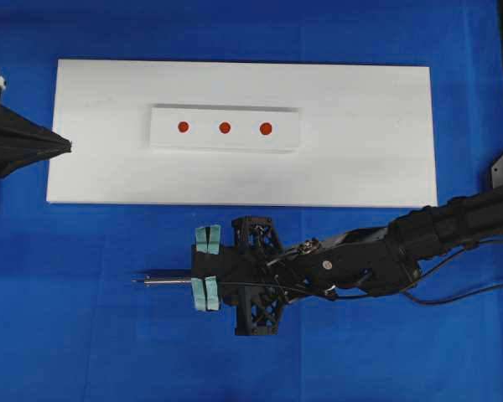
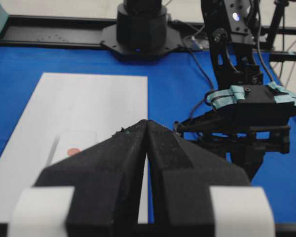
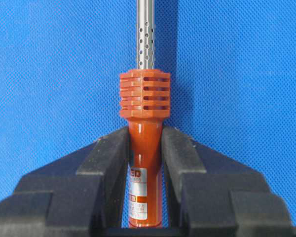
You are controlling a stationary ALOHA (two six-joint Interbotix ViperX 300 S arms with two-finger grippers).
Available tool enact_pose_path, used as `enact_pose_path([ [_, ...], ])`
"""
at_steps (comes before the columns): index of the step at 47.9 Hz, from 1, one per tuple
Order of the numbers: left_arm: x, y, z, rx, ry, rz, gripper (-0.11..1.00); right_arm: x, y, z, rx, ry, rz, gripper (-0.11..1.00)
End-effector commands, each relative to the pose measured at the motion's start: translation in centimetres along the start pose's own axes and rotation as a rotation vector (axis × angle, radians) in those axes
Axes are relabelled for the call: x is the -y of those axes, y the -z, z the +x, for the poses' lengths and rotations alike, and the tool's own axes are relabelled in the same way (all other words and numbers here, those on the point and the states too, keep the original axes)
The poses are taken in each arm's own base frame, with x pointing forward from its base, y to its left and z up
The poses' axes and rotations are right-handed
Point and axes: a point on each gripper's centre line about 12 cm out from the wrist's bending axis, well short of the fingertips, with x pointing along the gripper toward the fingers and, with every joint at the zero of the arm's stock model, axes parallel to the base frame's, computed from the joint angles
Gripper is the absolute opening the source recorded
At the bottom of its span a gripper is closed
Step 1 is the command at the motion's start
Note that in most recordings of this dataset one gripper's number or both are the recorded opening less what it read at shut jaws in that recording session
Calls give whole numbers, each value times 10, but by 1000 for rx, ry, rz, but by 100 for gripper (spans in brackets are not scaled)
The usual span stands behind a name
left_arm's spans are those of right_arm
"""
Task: Touch the tip of the soldering iron to the mark.
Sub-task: 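Carry the iron with the right gripper back below the board, then lower the iron onto the cloth and open the right gripper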
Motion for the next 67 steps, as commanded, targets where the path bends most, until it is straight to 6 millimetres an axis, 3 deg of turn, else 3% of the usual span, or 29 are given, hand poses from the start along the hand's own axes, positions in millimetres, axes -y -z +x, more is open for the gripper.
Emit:
enact_pose_path([
  [1,0,-5,2,12,0,0,0,-1,-8,-8,20,-4,3,14],
  [12,0,-5,2,12,0,0,0,-1,-8,-8,20,0,-6,77],
  [16,0,-5,2,12,0,-2,0,-1,-10,-11,25,-3,-5,92],
  [20,0,-5,2,12,0,-2,0,-2,-13,-16,34,-5,-4,86],
  [28,0,-5,1,14,0,-2,0,-1,-24,-39,46,16,-2,89],
  [40,0,-5,2,14,0,-2,0,5,-43,-105,63,90,-9,89],
  [47,0,-6,1,15,1,-2,0,5,-49,-128,85,104,-18,89],
  [59,0,-5,2,14,0,-2,0,7,-50,-131,88,109,-18,89],
  [67,0,-5,2,14,0,-2,0,34,-60,-131,110,168,-26,89],
])
